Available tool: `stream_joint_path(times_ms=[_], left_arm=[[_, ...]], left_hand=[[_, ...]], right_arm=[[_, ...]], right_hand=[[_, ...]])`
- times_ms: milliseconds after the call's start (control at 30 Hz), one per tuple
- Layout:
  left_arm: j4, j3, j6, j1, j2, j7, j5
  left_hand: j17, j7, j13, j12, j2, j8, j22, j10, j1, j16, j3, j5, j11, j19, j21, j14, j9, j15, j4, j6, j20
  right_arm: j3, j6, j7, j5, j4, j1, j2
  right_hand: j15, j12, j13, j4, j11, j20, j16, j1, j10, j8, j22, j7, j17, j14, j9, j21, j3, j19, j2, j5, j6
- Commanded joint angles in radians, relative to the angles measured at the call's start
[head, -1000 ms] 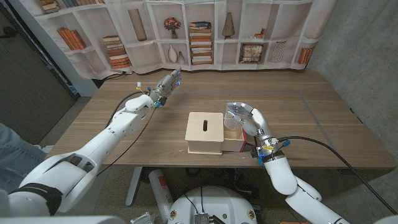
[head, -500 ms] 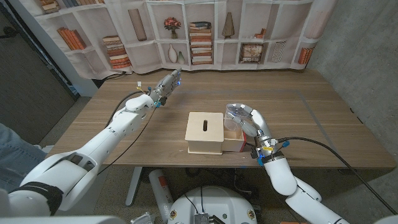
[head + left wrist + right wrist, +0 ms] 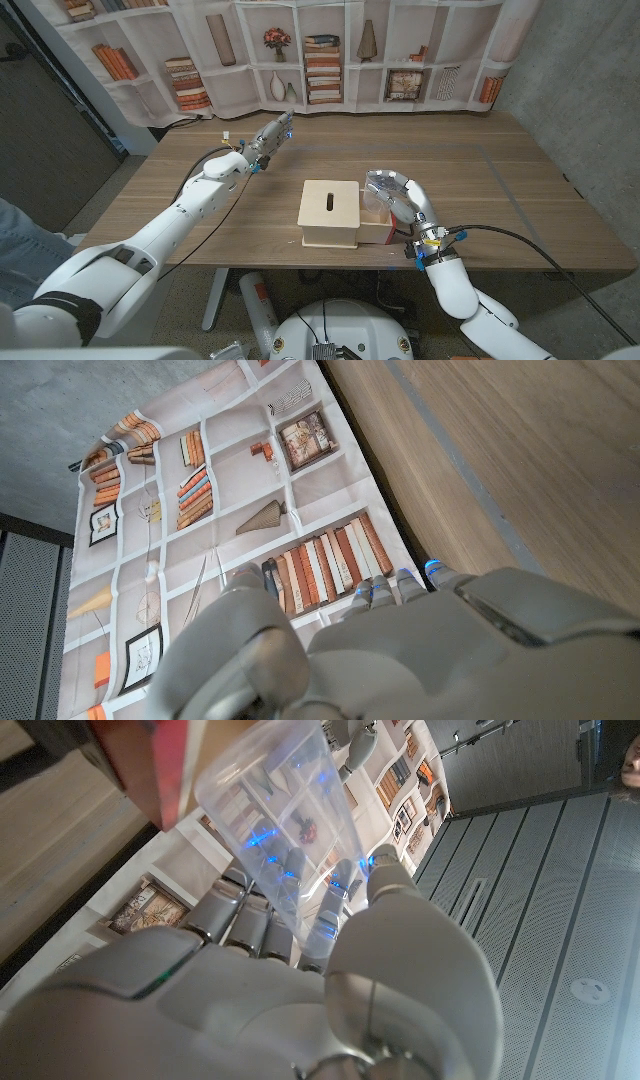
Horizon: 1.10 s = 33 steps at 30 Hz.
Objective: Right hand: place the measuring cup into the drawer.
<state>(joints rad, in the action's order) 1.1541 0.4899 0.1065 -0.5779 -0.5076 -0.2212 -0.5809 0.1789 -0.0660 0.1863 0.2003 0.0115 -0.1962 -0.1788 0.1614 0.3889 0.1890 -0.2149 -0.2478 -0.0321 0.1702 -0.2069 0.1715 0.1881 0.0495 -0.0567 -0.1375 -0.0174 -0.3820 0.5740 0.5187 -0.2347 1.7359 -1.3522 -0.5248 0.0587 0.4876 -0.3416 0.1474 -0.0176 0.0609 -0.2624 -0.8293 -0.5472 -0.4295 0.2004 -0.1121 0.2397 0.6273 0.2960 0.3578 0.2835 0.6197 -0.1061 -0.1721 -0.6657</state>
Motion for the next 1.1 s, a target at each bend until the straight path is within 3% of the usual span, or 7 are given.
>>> stream_joint_path(times_ms=[33, 100, 167, 267, 833, 1100], left_arm=[[0.013, -0.004, 0.0, -0.012, -0.004, 0.005, -0.004], [0.014, -0.006, 0.0, -0.014, -0.005, 0.006, -0.005], [0.015, -0.006, 0.0, -0.016, -0.006, 0.008, -0.005], [0.014, -0.008, 0.0, -0.017, -0.006, 0.008, -0.007], [-0.009, -0.003, 0.003, -0.007, 0.002, -0.001, -0.006], [-0.021, 0.001, 0.005, 0.003, 0.007, -0.007, -0.002]], left_hand=[[0.006, 0.001, 0.002, 0.003, -0.007, -0.003, -0.006, 0.006, 0.004, -0.002, 0.004, 0.001, 0.003, 0.057, 0.001, 0.047, 0.003, 0.0, 0.001, 0.002, 0.006], [0.006, 0.001, 0.002, 0.003, -0.007, -0.003, -0.006, 0.006, 0.004, -0.002, 0.004, 0.001, 0.003, 0.057, 0.001, 0.047, 0.003, 0.0, 0.001, 0.002, 0.006], [0.006, 0.001, 0.002, 0.003, -0.007, -0.003, -0.006, 0.006, 0.005, -0.002, 0.005, 0.001, 0.003, 0.057, 0.001, 0.047, 0.003, 0.0, 0.001, 0.003, 0.006], [0.006, 0.001, 0.002, 0.003, -0.008, -0.003, -0.006, 0.007, 0.005, -0.002, 0.005, 0.001, 0.003, 0.057, 0.001, 0.048, 0.003, 0.0, 0.001, 0.003, 0.006], [0.006, 0.003, 0.002, 0.004, -0.008, -0.003, -0.006, 0.006, 0.005, -0.001, 0.007, 0.002, 0.003, 0.056, 0.001, 0.047, 0.003, 0.0, 0.001, 0.004, 0.006], [0.006, 0.003, 0.002, 0.004, -0.009, -0.004, -0.006, 0.006, 0.006, -0.001, 0.007, 0.002, 0.003, 0.056, 0.001, 0.047, 0.003, 0.001, 0.001, 0.005, 0.006]], right_arm=[[-0.007, -0.001, -0.005, 0.004, 0.0, -0.001, -0.001], [-0.008, -0.003, -0.011, 0.007, 0.001, 0.0, -0.004], [-0.009, -0.007, -0.022, 0.011, 0.004, 0.001, -0.011], [-0.01, -0.007, -0.028, 0.015, 0.004, 0.003, -0.016], [-0.01, -0.031, -0.04, 0.015, 0.022, 0.002, -0.031], [-0.009, -0.048, -0.044, 0.012, 0.034, 0.002, -0.04]], right_hand=[[0.105, -0.017, 0.004, -0.024, 0.094, 0.086, 0.005, -0.014, -0.079, 0.019, 0.001, 0.005, 0.001, -0.003, -0.007, -0.01, 0.026, -0.013, -0.025, -0.006, 0.033], [0.1, -0.029, 0.01, -0.024, 0.079, 0.083, 0.011, -0.009, -0.065, 0.028, 0.001, 0.007, -0.001, -0.012, -0.013, -0.013, 0.023, -0.02, -0.017, -0.006, 0.041], [0.088, -0.059, 0.024, -0.025, 0.071, 0.077, 0.025, 0.008, -0.015, 0.053, 0.001, -0.005, -0.005, -0.037, -0.026, -0.02, 0.013, -0.035, 0.003, -0.007, 0.073], [0.071, -0.084, 0.037, -0.038, 0.069, 0.048, 0.036, 0.052, 0.02, 0.084, 0.0, -0.013, -0.008, -0.065, -0.038, -0.029, -0.013, -0.054, 0.036, -0.008, 0.116], [0.056, -0.108, 0.052, -0.043, 0.063, 0.032, 0.052, 0.083, 0.051, 0.111, -0.001, -0.016, -0.012, -0.106, -0.051, -0.04, -0.03, -0.07, 0.062, -0.017, 0.15], [0.025, -0.141, 0.065, -0.042, 0.065, 0.007, 0.07, 0.103, 0.109, 0.145, -0.002, -0.035, -0.017, -0.169, -0.061, -0.051, -0.042, -0.085, 0.083, -0.027, 0.201]])
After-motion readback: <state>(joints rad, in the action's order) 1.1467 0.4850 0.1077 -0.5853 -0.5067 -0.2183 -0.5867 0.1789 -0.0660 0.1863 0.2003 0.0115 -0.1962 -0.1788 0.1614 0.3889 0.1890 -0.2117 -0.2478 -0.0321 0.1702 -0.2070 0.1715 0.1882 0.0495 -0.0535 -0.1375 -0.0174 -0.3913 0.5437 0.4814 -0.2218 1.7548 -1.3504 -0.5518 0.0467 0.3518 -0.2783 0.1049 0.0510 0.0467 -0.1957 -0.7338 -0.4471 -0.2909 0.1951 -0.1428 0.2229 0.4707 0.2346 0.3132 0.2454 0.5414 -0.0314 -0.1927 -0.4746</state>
